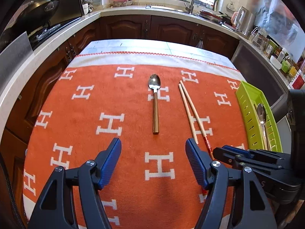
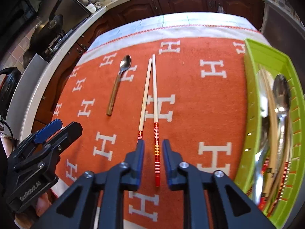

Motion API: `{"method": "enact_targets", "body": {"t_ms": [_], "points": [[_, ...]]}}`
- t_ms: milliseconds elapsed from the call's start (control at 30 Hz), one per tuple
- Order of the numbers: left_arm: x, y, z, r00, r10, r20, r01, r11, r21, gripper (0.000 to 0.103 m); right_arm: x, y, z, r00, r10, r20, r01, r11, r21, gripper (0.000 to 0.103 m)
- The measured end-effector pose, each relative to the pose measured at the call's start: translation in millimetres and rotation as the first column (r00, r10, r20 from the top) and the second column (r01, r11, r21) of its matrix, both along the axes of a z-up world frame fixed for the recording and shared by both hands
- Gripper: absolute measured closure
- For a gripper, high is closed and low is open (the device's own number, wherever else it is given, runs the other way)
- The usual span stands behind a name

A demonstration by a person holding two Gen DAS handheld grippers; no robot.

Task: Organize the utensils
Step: 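Grasp a red-striped chopstick with each gripper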

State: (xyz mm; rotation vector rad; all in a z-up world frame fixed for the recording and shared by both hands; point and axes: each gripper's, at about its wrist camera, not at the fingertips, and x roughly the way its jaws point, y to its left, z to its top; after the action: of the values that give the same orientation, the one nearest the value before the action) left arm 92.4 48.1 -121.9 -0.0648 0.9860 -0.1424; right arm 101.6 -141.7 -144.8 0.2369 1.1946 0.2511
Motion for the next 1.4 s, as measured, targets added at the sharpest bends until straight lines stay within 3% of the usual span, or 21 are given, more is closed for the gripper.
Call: {"method": "enact_targets", "body": {"t_ms": [167,467,600,633,967,1400], "points": [[1.8,3.3,-9.1,1.000,0.004,-0.019,-0.005,1.000,-0.017,0.035,2.7,6.9,-13.8,1.000,0.001,0.002,-0.001,0.998,-0.055,0.082],[7.9,6.4,-19.2,0.999,0.007,-0.044,-0.009,0.999,-0.048,0.035,7.6,27.4,-16.1,0.991,0.063,0.116,-0.039,0.979,-0.199,0.082],[9.7,3.8,-20.2,0.999,0.002,-0.045,-0.004,0.999,-0.049,0.035,6.1,31.5,-17.3,0.985,0.074,0.154,-0.033,0.967,-0.252,0.091],[9.9,2.7,-20.4,0.999,0.000,-0.045,-0.002,0.999,-0.048,0.035,5.6,30.0,-17.3,0.985,0.068,0.161,-0.026,0.967,-0.253,0.097],[9.0,-8.0,-17.7,0.999,-0.017,-0.041,0.016,0.999,-0.033,0.035,2.8,15.2,-12.8,0.992,0.015,0.128,0.004,0.989,-0.146,0.098],[17.4,-43.0,-26.8,0.995,-0.068,-0.068,0.066,0.997,-0.030,0.035,-16.1,-20.0,30.2,0.979,-0.077,0.189,0.087,0.995,-0.043,0.097]]}}
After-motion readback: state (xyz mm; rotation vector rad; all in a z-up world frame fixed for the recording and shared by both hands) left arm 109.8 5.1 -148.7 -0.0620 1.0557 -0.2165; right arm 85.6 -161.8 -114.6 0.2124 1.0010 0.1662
